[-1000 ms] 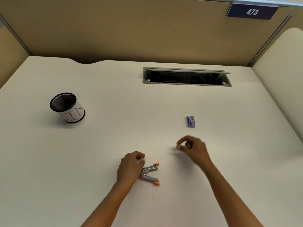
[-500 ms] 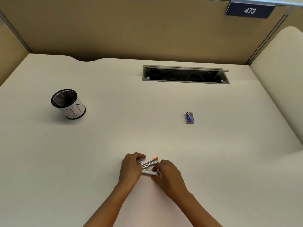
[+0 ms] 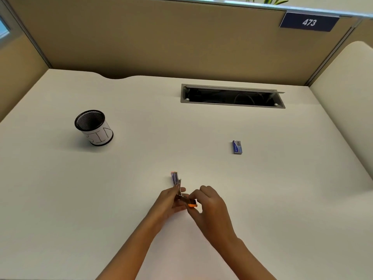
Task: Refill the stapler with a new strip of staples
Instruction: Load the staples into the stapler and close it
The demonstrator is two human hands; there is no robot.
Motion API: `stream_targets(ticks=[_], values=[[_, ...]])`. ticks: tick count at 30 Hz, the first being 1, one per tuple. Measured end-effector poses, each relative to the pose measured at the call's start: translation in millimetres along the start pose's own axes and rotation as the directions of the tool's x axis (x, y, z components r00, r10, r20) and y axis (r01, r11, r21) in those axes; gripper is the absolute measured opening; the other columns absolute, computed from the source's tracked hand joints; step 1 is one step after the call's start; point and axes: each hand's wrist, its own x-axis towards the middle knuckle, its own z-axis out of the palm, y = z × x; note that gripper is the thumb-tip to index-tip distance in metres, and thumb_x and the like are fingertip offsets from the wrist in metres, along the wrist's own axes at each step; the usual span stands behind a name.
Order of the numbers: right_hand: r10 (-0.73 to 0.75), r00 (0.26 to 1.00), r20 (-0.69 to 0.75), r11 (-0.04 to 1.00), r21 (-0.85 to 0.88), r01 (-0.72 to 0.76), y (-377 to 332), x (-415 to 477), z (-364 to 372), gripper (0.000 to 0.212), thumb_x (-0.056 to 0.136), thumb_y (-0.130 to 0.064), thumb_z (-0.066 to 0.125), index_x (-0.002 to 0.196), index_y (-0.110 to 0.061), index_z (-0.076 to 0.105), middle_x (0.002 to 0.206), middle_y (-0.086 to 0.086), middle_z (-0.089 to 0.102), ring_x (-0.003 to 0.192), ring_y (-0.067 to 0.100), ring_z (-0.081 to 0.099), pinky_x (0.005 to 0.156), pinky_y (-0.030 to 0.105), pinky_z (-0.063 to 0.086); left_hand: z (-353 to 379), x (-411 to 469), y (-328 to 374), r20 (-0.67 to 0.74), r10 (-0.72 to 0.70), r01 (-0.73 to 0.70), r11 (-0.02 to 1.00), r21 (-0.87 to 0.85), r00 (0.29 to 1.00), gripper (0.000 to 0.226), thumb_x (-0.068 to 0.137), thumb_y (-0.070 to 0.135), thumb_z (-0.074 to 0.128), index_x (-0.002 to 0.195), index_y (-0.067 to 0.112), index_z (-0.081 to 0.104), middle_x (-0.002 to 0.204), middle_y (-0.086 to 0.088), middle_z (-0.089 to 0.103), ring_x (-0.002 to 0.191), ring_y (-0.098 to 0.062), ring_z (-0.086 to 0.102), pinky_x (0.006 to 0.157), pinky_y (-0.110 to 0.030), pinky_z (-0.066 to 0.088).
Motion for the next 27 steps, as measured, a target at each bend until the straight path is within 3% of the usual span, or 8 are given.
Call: stream_targets(ticks=[3, 10, 14, 18, 20, 23, 25, 27], values=[[-0.065, 0.997, -0.048, 0.997, -0.045, 0.063, -10, 5, -10, 0.022, 0.066, -0.007, 0.075, 0.081, -0.016, 0.062, 0.068, -0.005, 0.053, 0.064, 0.011, 0.045, 0.052, 0.018, 0.037, 2, -1, 3, 0.078, -0.012, 0.029, 0.974, -0.224, 0.997, 0.038, 0.100, 0.027, 0.040, 0.112, -0.002, 0.061, 0.084, -0.010, 0.073, 0.075, -0.022, 0.072, 0.078, -0.035, 0.055], [-0.173, 0.984, 0.039, 0.981, -0.084, 0.176, -23, -4, -16, 0.018, 0.072, -0.016, 0.076, 0.081, -0.018, 0.061, 0.071, -0.007, 0.059, 0.064, 0.012, 0.048, 0.053, 0.018, 0.037, 10, -12, 25, 0.087, 0.049, -0.004, 0.892, -0.452, 0.995, 0.031, 0.095, 0.013, 0.038, 0.115, -0.002, 0.057, 0.076, -0.008, 0.055, 0.055, -0.015, 0.062, 0.050, -0.024, 0.053], [-0.034, 0.970, 0.240, 0.997, 0.080, 0.016, -29, -10, -22, 0.037, 0.081, -0.056, 0.058, 0.106, -0.029, 0.061, 0.076, -0.019, 0.059, 0.067, 0.004, 0.046, 0.062, 0.016, 0.037, 7, -14, 33, 0.053, 0.052, -0.024, 0.903, -0.429, 0.997, 0.028, 0.092, 0.016, 0.036, 0.108, 0.002, 0.055, 0.064, -0.002, 0.044, 0.042, -0.010, 0.037, 0.038, -0.019, 0.033], [0.144, 0.969, 0.201, 0.881, 0.419, -0.218, -36, -9, -31, 0.017, 0.090, -0.042, 0.060, 0.095, -0.028, 0.068, 0.051, -0.010, 0.039, 0.050, 0.009, 0.035, 0.053, 0.013, 0.030, 4, -18, 40, 0.027, 0.050, -0.039, 0.949, -0.314, 0.998, 0.027, 0.089, 0.036, 0.041, 0.082, 0.012, 0.053, 0.057, 0.004, 0.037, 0.035, -0.008, 0.024, 0.035, -0.015, 0.018], [0.364, 0.913, 0.183, 0.788, 0.462, -0.406, -31, -7, -30, 0.014, 0.092, -0.033, 0.059, 0.086, -0.025, 0.068, 0.054, -0.005, 0.041, 0.051, 0.007, 0.036, 0.052, 0.015, 0.030, 3, -21, 42, 0.043, 0.018, -0.004, 0.955, -0.296, 0.999, 0.036, 0.088, 0.048, 0.044, 0.070, 0.017, 0.048, 0.056, 0.006, 0.032, 0.033, -0.007, 0.019, 0.035, -0.014, 0.014], [0.629, 0.693, 0.351, 0.533, 0.454, -0.714, -15, -4, -30, 0.015, 0.093, -0.028, 0.056, 0.089, -0.016, 0.064, 0.071, -0.001, 0.057, 0.060, 0.012, 0.048, 0.062, 0.025, 0.042, 3, -27, 43, 0.012, -0.003, 0.006, 0.977, -0.214, 1.000, 0.047, 0.086, 0.055, 0.046, 0.058, 0.018, 0.039, 0.050, 0.007, 0.026, 0.032, -0.006, 0.015, 0.034, -0.014, 0.013], [0.642, 0.587, 0.494, 0.425, 0.408, -0.808, -5, -6, -31, 0.015, 0.095, -0.021, 0.053, 0.098, -0.007, 0.059, 0.080, 0.004, 0.062, 0.061, 0.016, 0.053, 0.063, 0.028, 0.046, 3, -31, 43, -0.002, 0.013, -0.013, 0.986, -0.165, 1.000, 0.048, 0.086, 0.054, 0.044, 0.054, 0.018, 0.035, 0.048, 0.007, 0.022, 0.033, -0.006, 0.014, 0.035, -0.015, 0.013], [0.604, 0.566, 0.561, 0.362, 0.440, -0.822, -1, -11, -30, 0.013, 0.096, -0.004, 0.045, 0.106, -0.001, 0.054, 0.088, 0.010, 0.064, 0.068, 0.019, 0.059, 0.067, 0.028, 0.052, 5, -35, 43, 0.003, 0.025, -0.024, 0.988, -0.152, 1.000, 0.043, 0.086, 0.047, 0.041, 0.054, 0.018, 0.033, 0.048, 0.007, 0.021, 0.033, -0.006, 0.013, 0.035, -0.015, 0.012]])
